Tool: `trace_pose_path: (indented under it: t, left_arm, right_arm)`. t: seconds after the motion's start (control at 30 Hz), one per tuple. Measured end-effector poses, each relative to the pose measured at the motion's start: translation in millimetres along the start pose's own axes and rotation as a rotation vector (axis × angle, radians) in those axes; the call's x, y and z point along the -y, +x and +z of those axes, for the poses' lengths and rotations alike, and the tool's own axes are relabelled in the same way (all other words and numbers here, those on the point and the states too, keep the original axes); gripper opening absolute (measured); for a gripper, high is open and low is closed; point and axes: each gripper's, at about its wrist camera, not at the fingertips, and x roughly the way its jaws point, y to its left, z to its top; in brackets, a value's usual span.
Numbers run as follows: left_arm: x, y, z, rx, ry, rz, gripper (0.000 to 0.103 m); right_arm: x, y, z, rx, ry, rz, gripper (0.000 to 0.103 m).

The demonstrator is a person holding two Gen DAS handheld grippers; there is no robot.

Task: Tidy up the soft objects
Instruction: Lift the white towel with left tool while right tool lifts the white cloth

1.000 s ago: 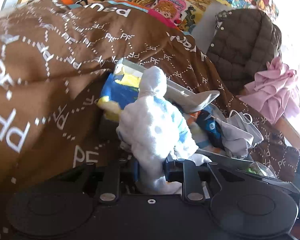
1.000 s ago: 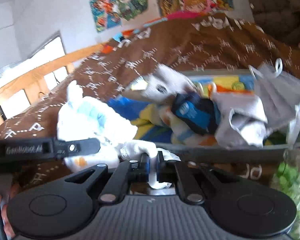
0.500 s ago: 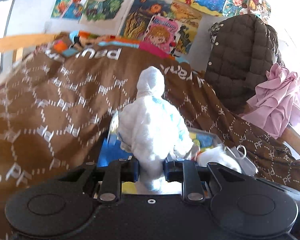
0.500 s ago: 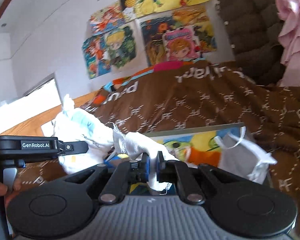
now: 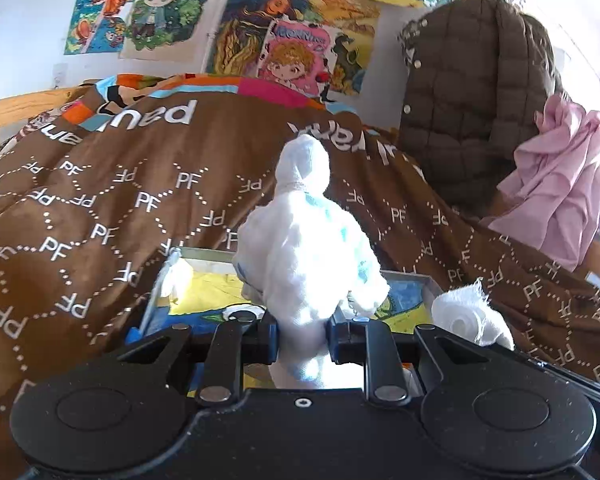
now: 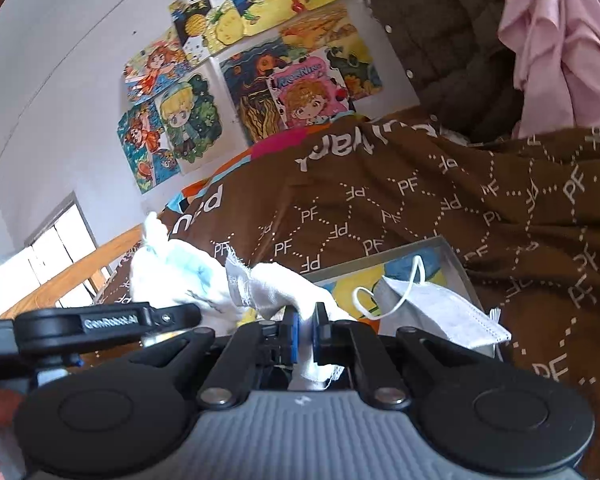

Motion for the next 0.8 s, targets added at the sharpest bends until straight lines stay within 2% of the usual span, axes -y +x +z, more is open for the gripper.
trace_pose_path:
  t: [0.23,0.4,0.8]
  left_arm:
    - [18,25,-4,-0.038,0.046,0.036,0.024]
    - [17,34,-10,-0.055,0.054,0.05,0.025]
    - [-21,48,-34,-0.142,-0.068,0.088,0.025]
  right_arm:
    - [8,8,1,-0.028,0.034,0.011,0.007]
    - [3,16,-2,-0.067,0.001,0.0,0.008]
    - [-26,30,-17,-0.158,-0.162,-0.051,0.01]
